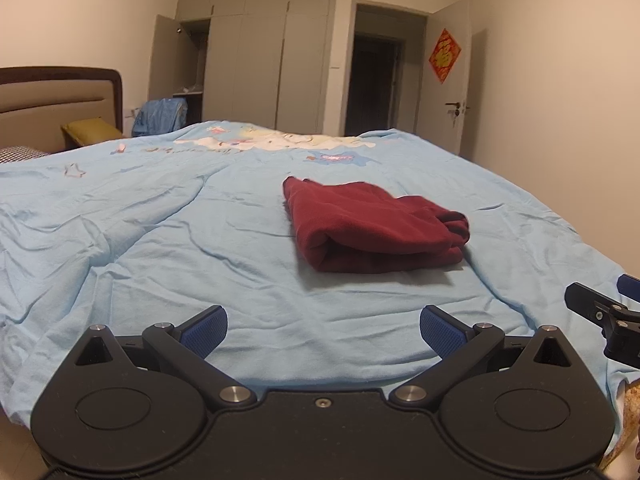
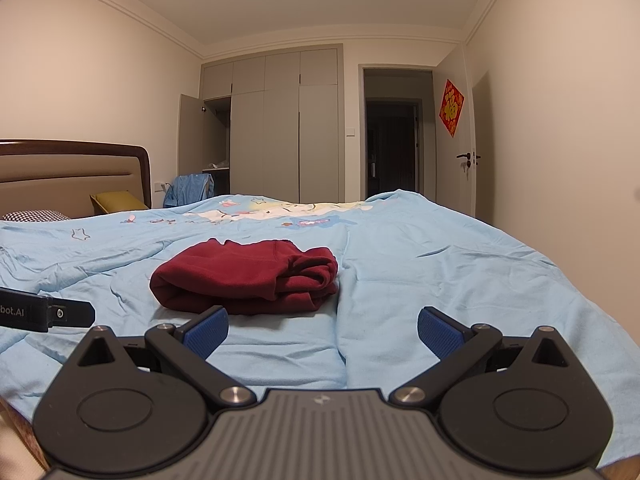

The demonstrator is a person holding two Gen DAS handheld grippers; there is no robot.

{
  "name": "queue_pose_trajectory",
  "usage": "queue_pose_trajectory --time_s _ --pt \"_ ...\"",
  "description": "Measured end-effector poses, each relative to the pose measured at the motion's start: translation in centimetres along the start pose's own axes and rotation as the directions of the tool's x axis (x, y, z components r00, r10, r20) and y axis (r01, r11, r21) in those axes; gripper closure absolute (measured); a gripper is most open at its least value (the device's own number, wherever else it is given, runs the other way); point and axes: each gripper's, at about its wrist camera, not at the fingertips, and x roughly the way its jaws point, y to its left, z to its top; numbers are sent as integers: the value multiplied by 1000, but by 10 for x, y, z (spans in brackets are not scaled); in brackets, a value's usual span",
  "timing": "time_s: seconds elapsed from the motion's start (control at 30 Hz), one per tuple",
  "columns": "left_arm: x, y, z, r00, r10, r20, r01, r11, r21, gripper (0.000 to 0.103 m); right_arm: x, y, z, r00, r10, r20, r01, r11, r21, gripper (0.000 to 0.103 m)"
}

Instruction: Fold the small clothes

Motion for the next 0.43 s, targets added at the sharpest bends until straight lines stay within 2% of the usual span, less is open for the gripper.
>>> queue_pose_trajectory --time_s 0.1,0.3,0.43 --pt "1 -1 1 1000 28 -8 -28 1000 -3 1 1 0 -1 1000 1 -4 -1 1000 -1 0" --pt "1 4 1 1000 -3 -13 3 999 -47 1 2 0 -7 1000 5 -14 -5 1000 -4 0" --pt "3 3 1 1000 4 -15 -4 999 -49 1 4 -1 -7 1000 7 -23 -7 1000 -4 0"
